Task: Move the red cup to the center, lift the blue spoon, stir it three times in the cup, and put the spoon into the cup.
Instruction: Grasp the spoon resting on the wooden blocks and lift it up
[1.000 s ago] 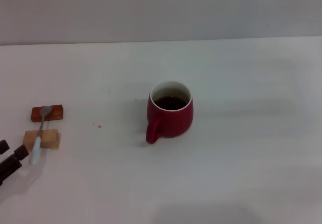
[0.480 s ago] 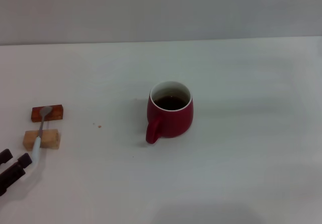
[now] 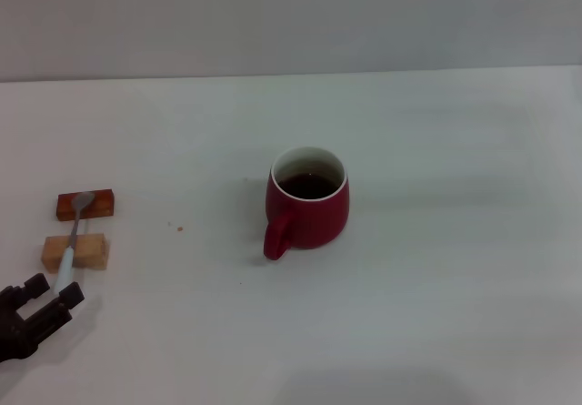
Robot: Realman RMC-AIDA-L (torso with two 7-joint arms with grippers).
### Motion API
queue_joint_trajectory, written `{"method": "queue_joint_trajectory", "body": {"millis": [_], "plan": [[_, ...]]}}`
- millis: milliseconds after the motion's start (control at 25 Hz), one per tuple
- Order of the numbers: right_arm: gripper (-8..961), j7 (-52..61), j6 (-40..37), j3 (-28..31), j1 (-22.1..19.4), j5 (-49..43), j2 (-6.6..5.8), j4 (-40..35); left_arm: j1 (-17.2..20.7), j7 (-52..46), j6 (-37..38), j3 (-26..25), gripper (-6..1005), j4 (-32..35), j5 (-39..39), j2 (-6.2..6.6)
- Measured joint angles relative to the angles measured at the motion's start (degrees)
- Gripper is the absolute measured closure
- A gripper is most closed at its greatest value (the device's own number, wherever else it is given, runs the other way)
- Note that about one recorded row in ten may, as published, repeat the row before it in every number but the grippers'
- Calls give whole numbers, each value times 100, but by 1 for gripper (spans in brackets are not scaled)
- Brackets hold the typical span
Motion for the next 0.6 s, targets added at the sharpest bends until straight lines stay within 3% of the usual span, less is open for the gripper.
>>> {"method": "queue_joint_trajectory", "body": {"millis": [600], "plan": [[463,0,-24,-27,-67,-9,-16,-31,-126,-4,-222,6,409,1,51,-93]]}}
